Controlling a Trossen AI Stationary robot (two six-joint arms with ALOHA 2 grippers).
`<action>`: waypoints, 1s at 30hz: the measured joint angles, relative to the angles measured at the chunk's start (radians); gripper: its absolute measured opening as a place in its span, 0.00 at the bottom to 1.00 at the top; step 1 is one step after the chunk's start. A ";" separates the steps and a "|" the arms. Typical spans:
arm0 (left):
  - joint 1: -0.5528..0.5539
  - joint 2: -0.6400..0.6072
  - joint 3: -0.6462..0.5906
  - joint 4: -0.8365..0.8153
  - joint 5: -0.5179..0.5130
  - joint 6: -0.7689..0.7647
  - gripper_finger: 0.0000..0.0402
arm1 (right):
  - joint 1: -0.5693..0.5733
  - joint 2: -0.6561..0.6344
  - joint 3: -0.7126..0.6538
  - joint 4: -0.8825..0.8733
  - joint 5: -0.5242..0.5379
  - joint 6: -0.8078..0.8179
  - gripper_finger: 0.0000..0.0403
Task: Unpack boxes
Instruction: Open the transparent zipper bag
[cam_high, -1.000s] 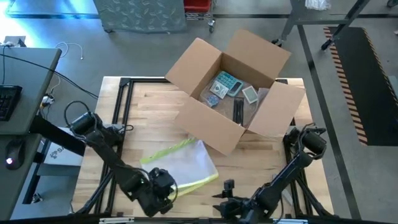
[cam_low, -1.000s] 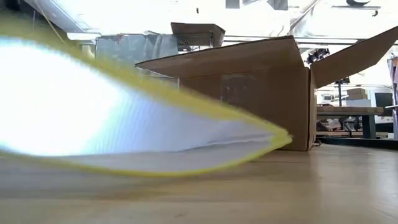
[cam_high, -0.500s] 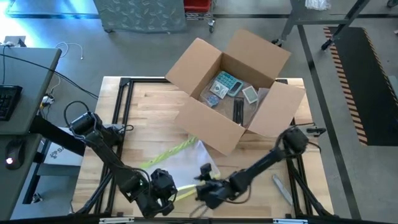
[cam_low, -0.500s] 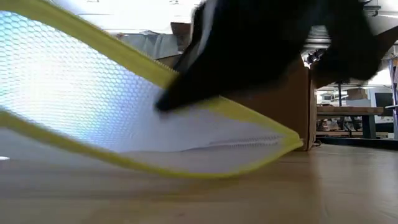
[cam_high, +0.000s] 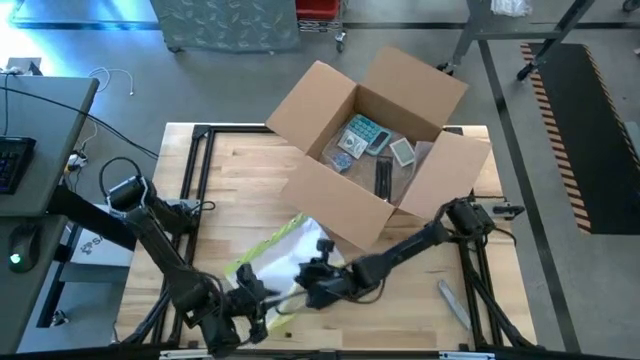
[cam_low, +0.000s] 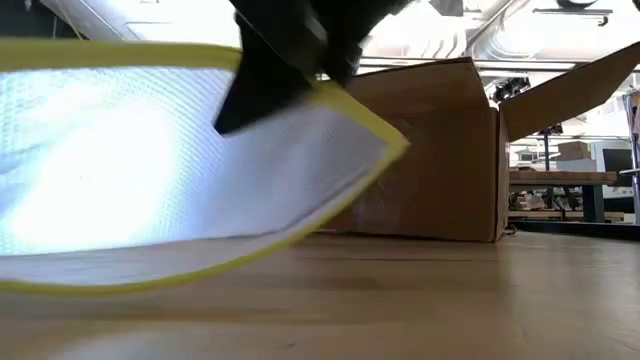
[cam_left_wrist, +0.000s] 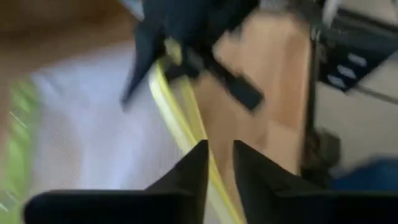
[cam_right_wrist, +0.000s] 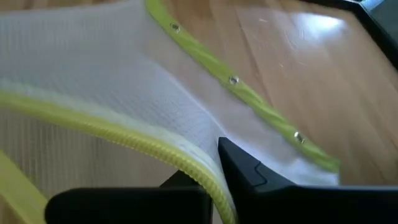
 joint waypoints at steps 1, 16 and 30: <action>0.009 -0.010 0.000 -0.012 -0.046 0.044 0.21 | -0.016 0.000 0.027 -0.019 -0.031 0.004 0.00; 0.191 0.000 -0.009 -0.273 0.053 0.020 0.49 | -0.158 0.000 0.159 -0.178 -0.275 0.060 0.00; 0.161 0.172 -0.011 -0.374 0.035 -0.367 0.41 | -0.157 -0.005 0.227 -0.333 -0.374 -0.009 0.00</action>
